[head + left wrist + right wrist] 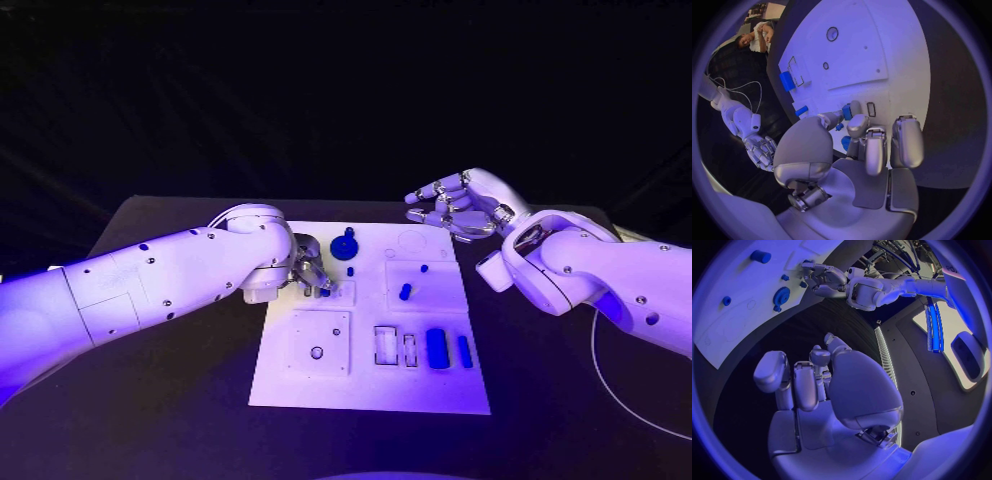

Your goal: Assemble the parts on the task board

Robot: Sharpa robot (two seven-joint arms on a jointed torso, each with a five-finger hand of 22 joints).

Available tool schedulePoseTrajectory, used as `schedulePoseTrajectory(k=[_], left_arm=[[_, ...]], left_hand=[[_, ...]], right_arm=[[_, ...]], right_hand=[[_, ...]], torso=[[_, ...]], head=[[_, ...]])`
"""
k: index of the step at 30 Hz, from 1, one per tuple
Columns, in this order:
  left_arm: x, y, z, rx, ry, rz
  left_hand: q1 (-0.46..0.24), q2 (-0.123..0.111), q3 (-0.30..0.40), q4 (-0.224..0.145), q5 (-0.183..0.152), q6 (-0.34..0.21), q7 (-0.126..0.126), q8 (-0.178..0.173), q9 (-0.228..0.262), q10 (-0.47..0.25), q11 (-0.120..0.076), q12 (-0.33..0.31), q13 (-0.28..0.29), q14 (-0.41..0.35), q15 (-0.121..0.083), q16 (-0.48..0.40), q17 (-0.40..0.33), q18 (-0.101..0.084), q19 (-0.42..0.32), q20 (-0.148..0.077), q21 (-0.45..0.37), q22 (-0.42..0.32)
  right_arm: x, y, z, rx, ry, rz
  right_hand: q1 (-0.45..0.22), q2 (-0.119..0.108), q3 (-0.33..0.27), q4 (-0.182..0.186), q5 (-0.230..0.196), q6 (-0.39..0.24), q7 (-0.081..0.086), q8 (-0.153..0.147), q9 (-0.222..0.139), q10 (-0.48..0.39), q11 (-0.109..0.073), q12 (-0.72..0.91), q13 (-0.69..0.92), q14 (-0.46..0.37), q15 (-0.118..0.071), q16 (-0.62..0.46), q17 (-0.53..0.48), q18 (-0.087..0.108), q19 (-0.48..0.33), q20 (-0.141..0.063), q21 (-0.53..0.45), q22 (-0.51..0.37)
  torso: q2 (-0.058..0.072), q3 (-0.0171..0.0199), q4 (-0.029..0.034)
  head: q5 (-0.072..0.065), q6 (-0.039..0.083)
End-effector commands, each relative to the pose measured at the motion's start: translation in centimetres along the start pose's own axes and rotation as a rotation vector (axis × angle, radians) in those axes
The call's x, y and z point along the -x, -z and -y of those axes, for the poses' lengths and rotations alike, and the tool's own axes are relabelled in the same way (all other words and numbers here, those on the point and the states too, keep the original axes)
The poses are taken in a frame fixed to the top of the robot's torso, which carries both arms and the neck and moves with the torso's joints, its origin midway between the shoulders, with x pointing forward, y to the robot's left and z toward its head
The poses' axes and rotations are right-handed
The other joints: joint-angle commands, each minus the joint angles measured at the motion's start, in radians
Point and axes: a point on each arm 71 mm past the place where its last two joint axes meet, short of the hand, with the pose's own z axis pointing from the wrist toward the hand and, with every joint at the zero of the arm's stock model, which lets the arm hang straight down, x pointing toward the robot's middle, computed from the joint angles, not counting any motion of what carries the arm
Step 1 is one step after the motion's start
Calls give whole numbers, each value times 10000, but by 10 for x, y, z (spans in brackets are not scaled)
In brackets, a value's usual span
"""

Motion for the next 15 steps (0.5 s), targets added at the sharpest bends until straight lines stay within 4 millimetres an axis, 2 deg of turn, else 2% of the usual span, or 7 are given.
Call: schedulePoseTrajectory(k=[1,15], left_arm=[[-7,-3,1,-29,-142,-533],[-5,-5,2,-3,-33,-416]], left_hand=[[-136,-34,-161,39,-31,-20,56,-83,12,87,-18,66,26,1053,-66,24,2628,-91,105,-3,35,41],[-135,64,-466,-18,-18,98,-8,-74,31,237,-75,256,239,1053,-112,24,2628,-143,237,-43,180,292]], right_arm=[[-2,0,1,-155,-280,-225],[-3,0,3,-341,-604,-298]], right_hand=[[-92,-10,15,67,43,-36,36,29,-15,-61,2,-53,-12,436,6,-53,-9,55,-35,5,-35,-9],[-108,-2,19,77,71,-35,36,33,-16,-68,1,-56,-16,430,7,-73,-35,60,-47,6,-51,-36]], torso=[[1,-2,7],[-1,-7,9]], head=[[-8,-8],[-14,-22]])
